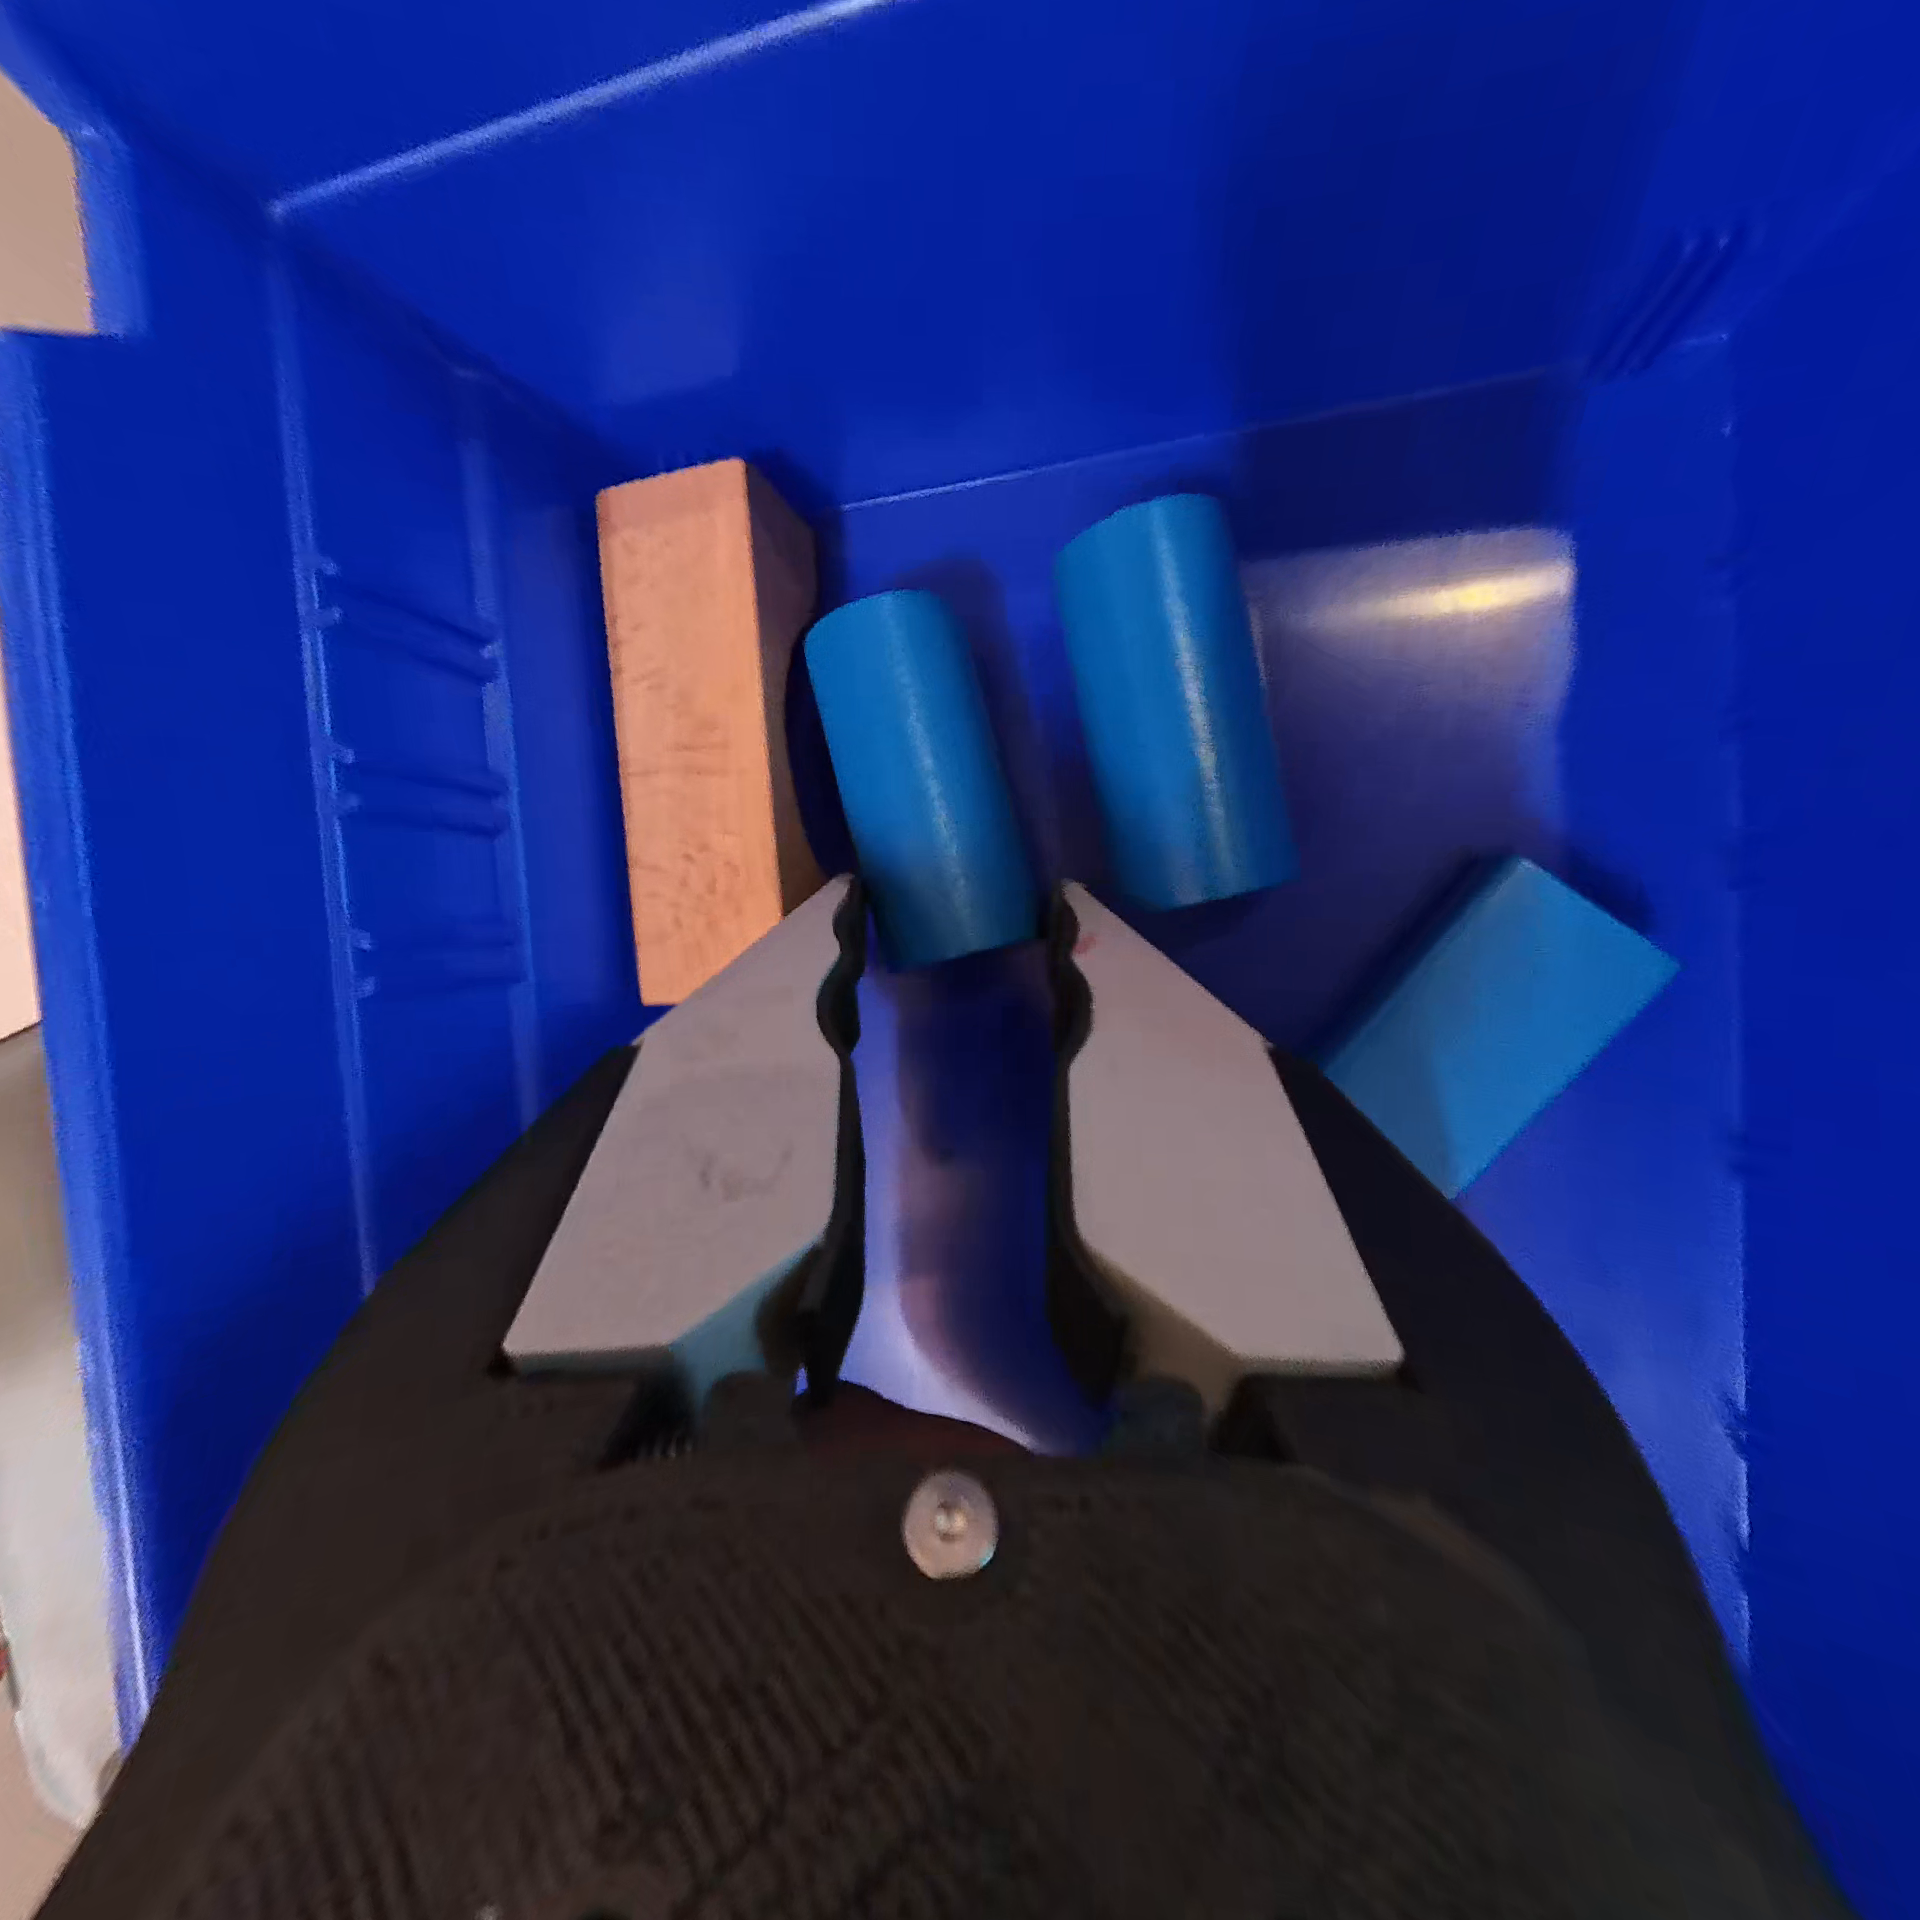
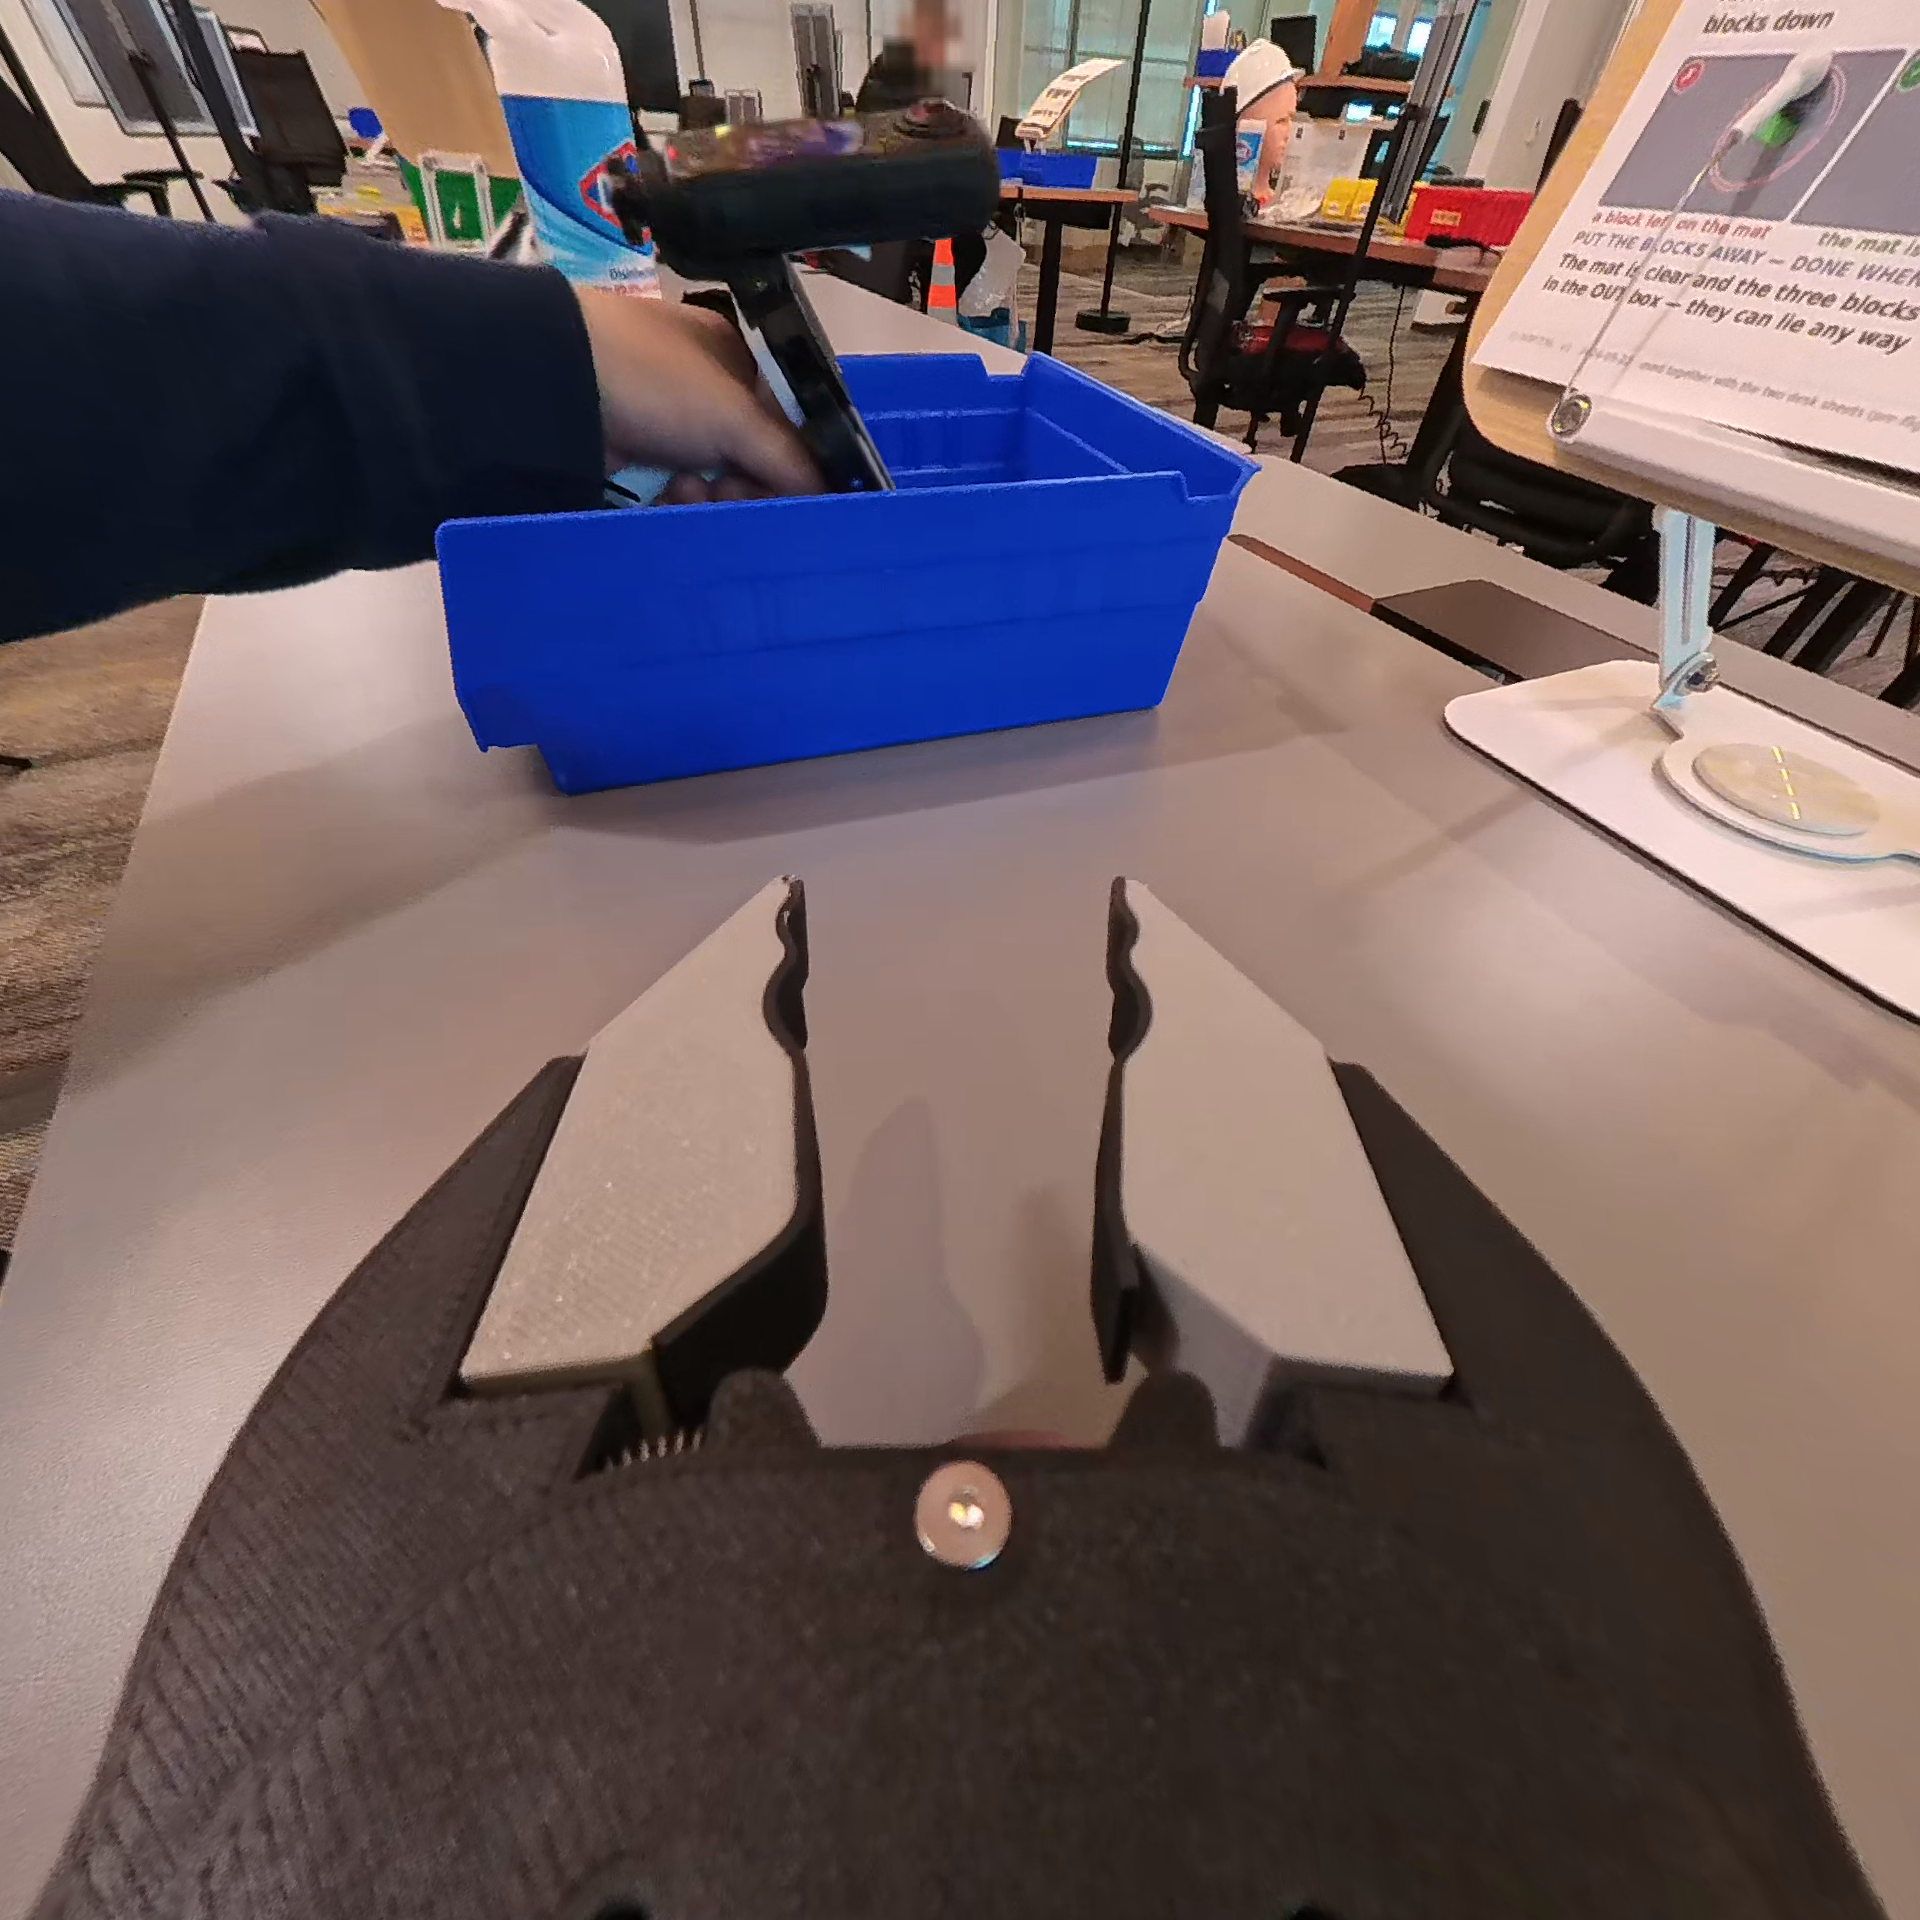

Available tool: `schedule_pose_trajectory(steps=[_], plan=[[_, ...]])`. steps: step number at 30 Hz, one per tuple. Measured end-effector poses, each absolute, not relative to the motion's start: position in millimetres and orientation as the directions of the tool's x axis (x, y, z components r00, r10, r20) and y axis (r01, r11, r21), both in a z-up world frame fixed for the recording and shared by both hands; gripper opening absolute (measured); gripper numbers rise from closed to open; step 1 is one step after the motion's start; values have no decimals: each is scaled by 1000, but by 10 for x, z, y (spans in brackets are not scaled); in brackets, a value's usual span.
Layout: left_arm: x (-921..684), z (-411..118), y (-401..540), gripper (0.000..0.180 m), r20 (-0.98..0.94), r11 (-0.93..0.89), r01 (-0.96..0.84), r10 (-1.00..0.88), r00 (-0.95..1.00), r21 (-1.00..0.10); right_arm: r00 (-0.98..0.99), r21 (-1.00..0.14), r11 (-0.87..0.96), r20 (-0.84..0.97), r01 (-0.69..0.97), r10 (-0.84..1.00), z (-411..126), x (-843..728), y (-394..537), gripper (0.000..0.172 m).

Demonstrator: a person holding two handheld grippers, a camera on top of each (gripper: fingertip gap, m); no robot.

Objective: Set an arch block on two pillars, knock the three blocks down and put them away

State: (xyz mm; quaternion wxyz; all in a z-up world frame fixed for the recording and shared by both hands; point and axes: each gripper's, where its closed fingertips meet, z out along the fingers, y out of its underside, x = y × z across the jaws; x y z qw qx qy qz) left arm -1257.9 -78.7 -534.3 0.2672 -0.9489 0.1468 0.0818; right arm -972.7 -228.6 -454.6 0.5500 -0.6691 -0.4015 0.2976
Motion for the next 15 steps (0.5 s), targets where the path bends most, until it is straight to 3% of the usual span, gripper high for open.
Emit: schedule_pose_trajectory(steps=[15], plan=[[-12584, -5348, -628, 30, -182, -814, -233, -159, 970, -532, 458, -965, -45, 81, 257, 885, -4608, -9829, -2382, 53]])
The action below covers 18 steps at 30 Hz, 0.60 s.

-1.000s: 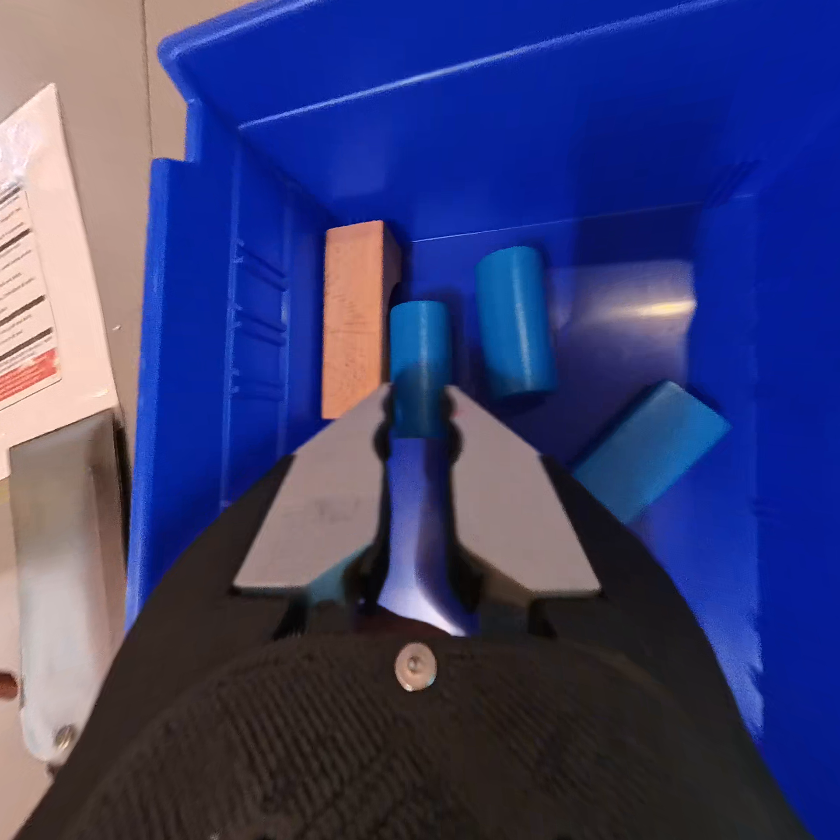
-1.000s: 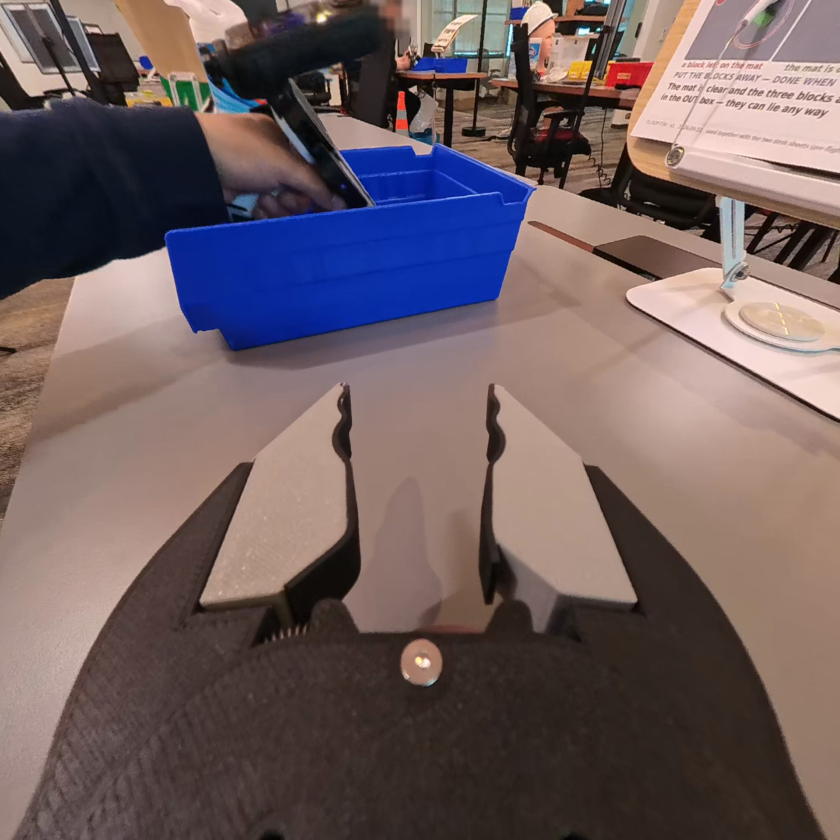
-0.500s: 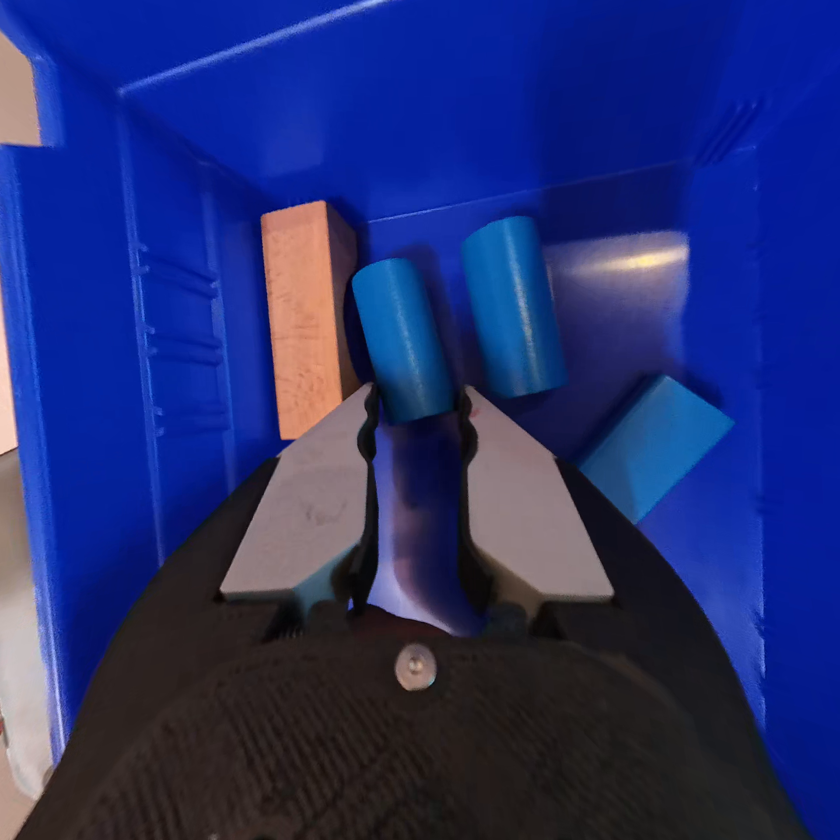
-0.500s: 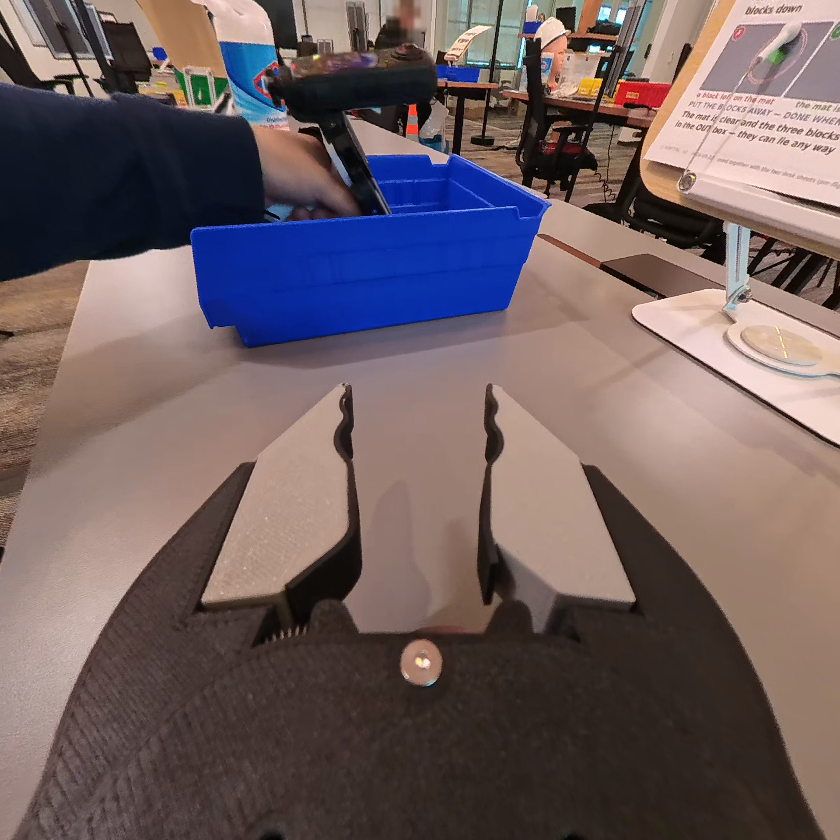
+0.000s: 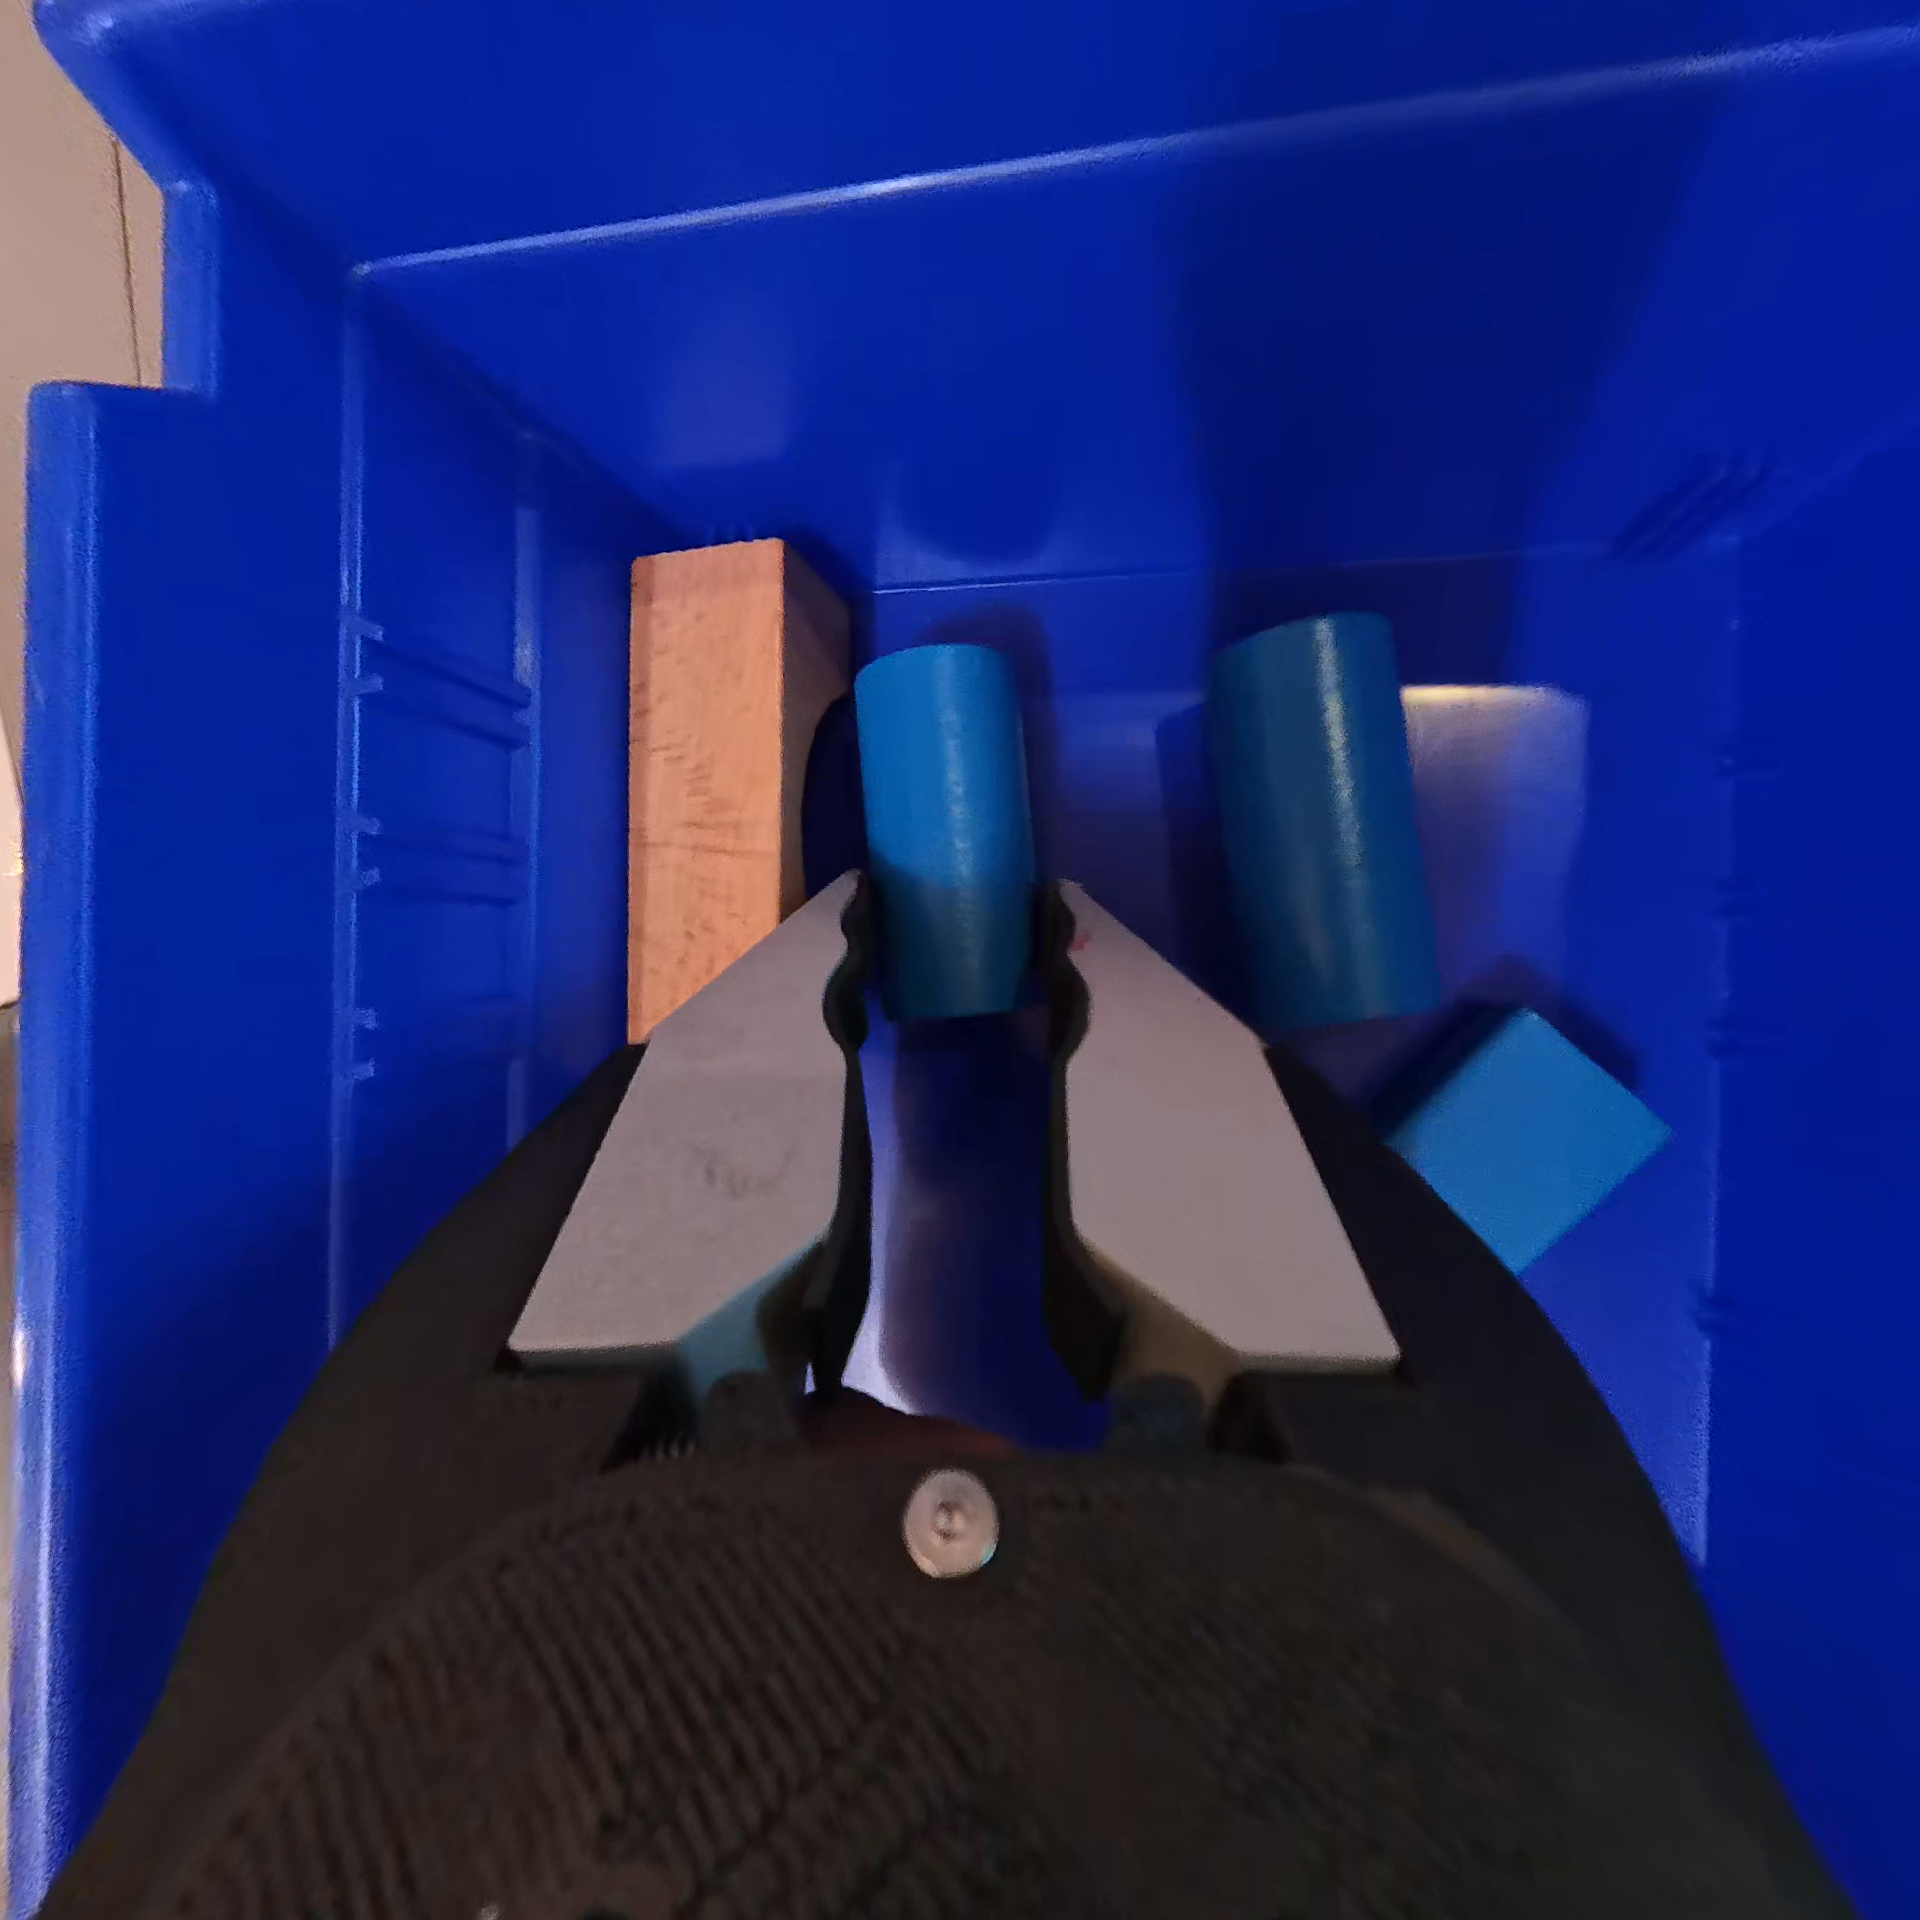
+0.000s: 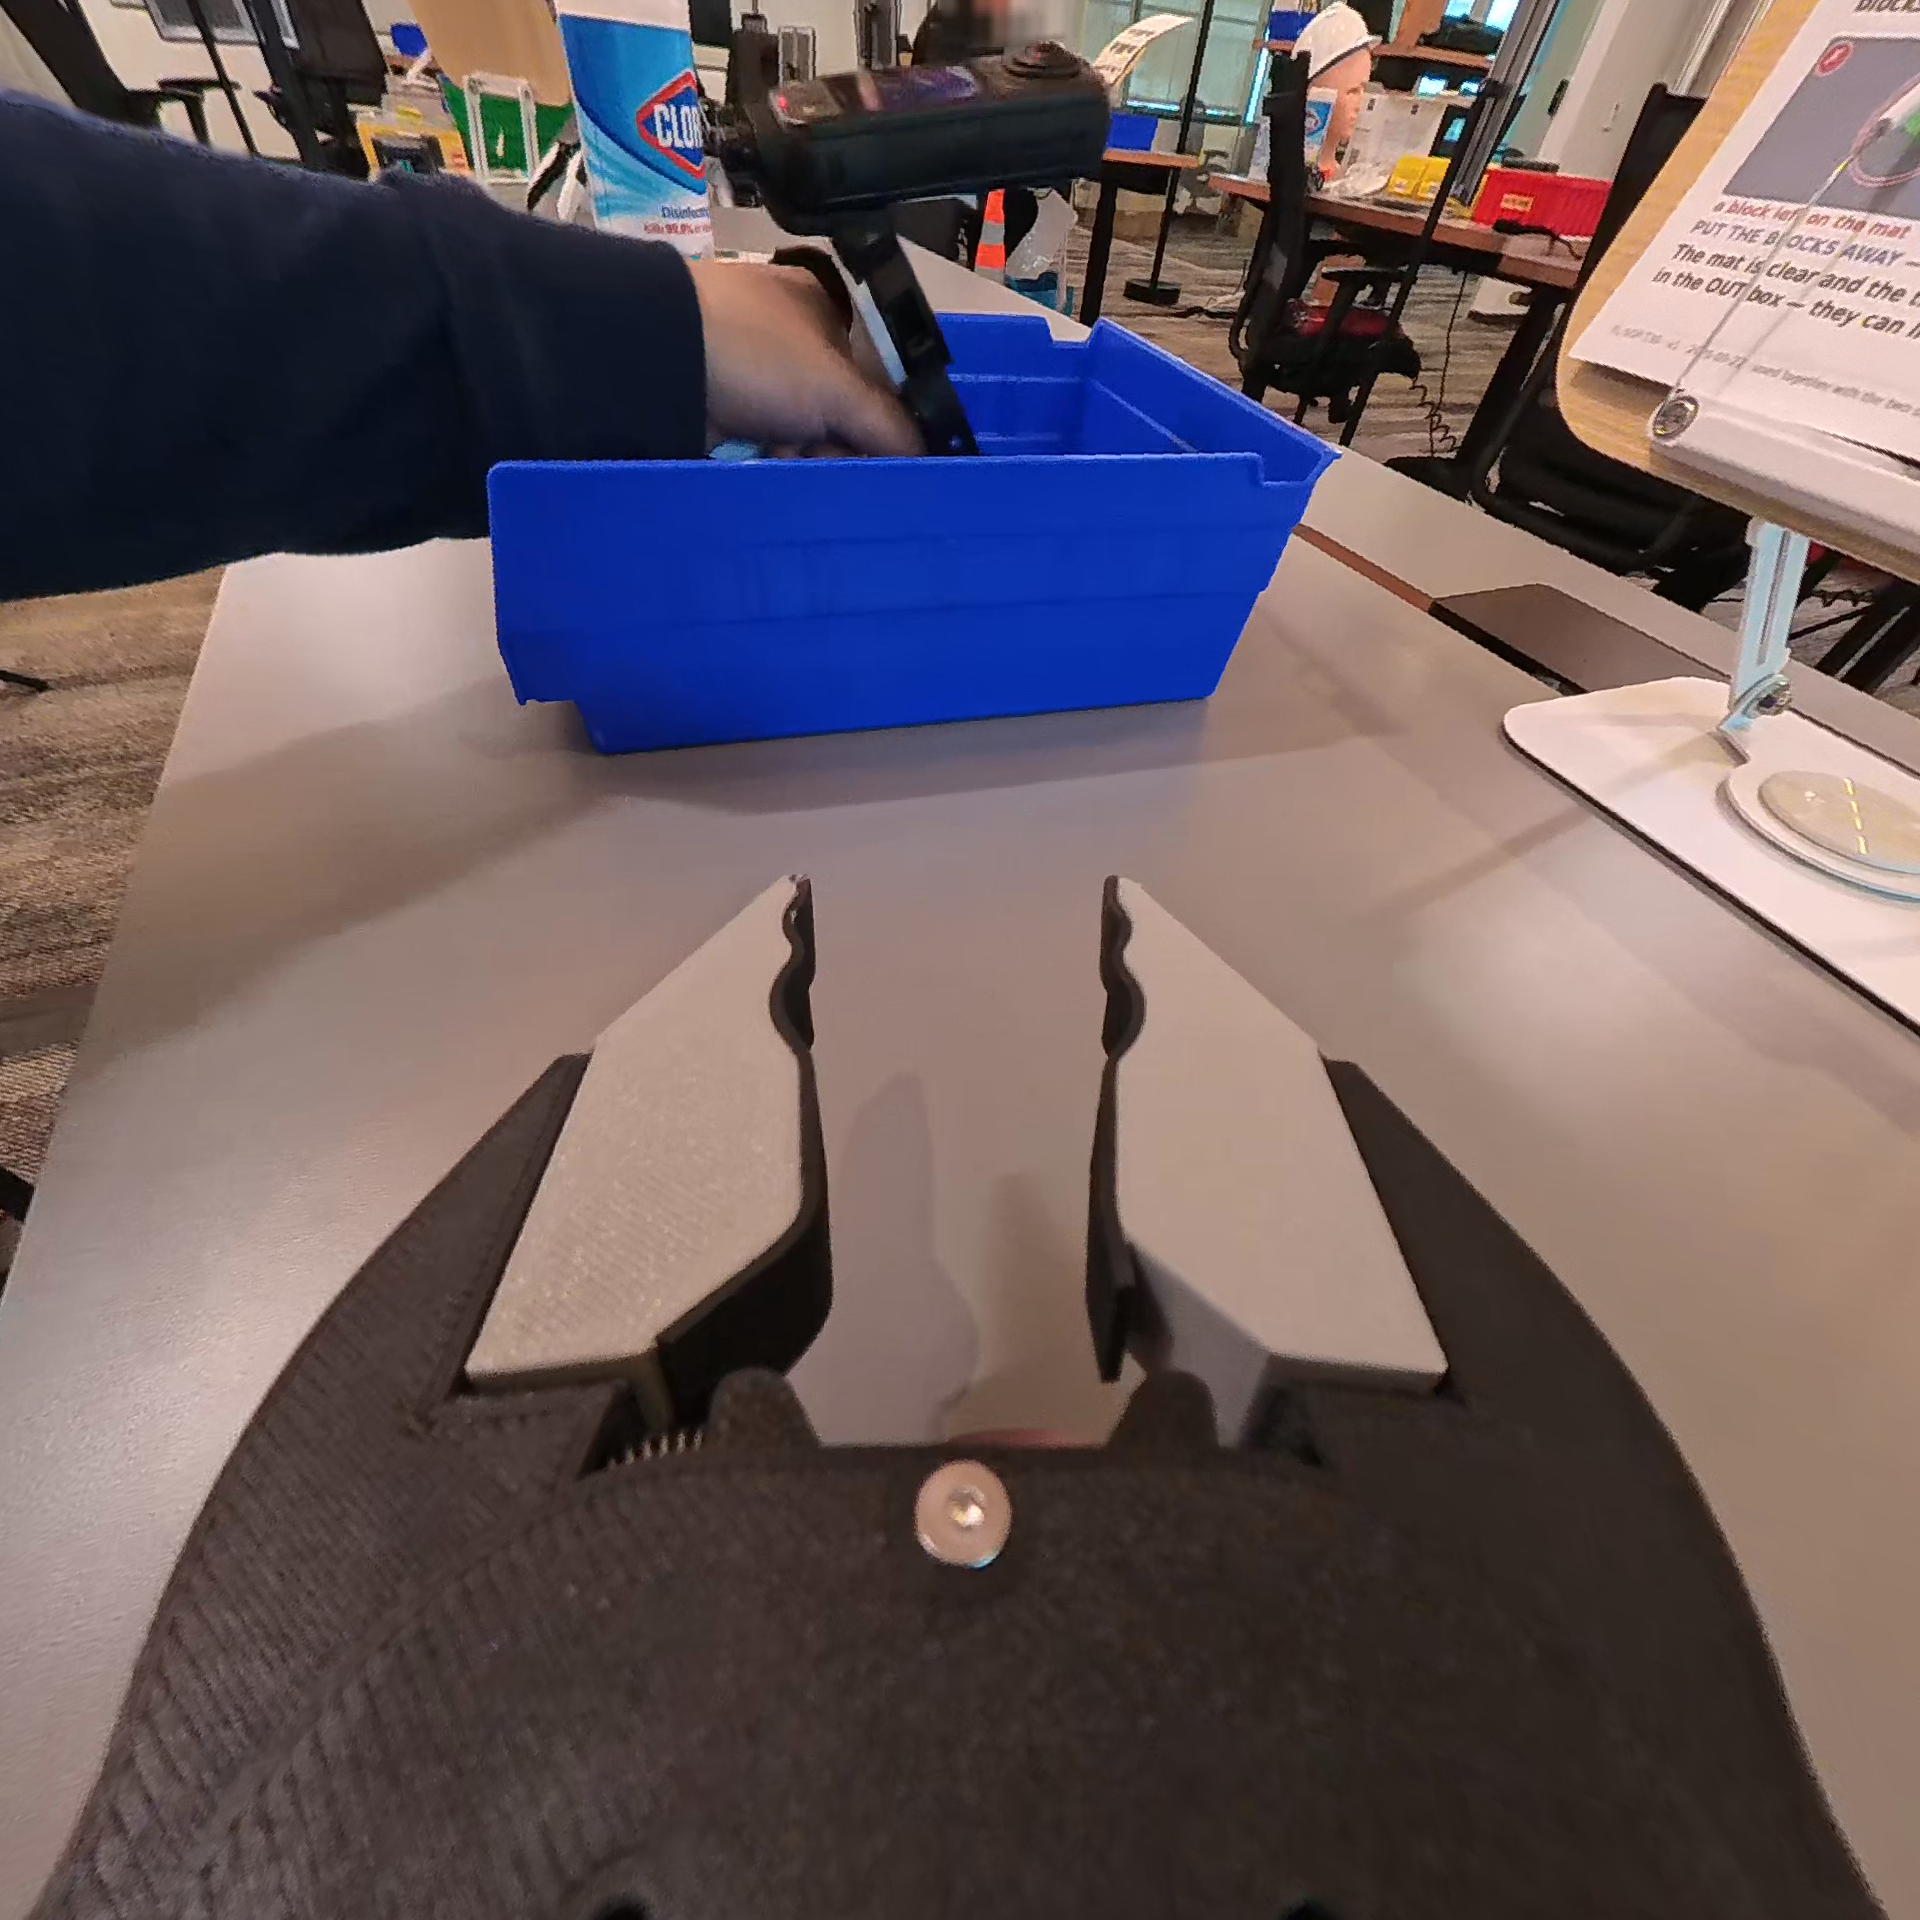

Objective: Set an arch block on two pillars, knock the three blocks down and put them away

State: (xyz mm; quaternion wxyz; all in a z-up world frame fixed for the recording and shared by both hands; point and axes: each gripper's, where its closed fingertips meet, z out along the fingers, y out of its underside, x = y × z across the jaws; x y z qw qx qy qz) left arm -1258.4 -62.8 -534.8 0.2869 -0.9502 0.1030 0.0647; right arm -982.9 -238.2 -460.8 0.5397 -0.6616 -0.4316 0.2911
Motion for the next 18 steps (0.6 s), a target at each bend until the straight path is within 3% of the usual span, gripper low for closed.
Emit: schedule_pose_trajectory(steps=[10, 18], plan=[[-12486, -4923, -965, 31, -21, -687, -165, -213, 977, -708, 448, -961, -69, 61, 268, 892, -4664, -9842, -2377, 53], [-12166, -4279, -1324, 31, -14, -502, -167, -294, 956, -848, 453, -956, -128, 7, 265, 891, -4716, -9822, -2322, 53]])
